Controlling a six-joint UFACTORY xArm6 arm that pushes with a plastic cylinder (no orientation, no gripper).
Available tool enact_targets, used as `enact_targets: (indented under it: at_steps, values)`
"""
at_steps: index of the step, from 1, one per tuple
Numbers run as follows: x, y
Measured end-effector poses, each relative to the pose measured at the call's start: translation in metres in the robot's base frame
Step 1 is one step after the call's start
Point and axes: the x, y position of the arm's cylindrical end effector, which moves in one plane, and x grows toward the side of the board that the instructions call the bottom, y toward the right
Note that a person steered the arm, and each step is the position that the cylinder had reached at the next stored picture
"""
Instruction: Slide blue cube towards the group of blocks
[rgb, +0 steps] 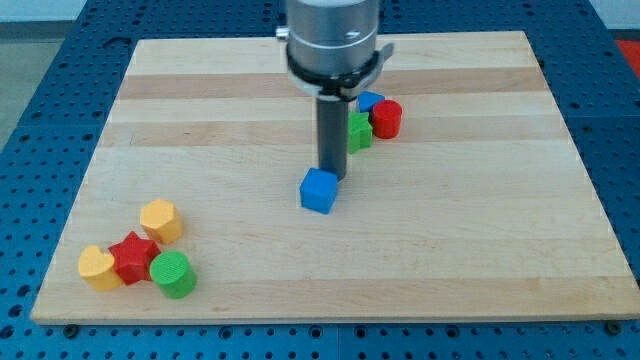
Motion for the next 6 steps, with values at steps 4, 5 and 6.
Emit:
enact_targets:
  at_steps: [4, 5, 6]
  values:
    - [0.028, 0.016]
    - [0.034, 0.000]
    - [0.034, -0.026]
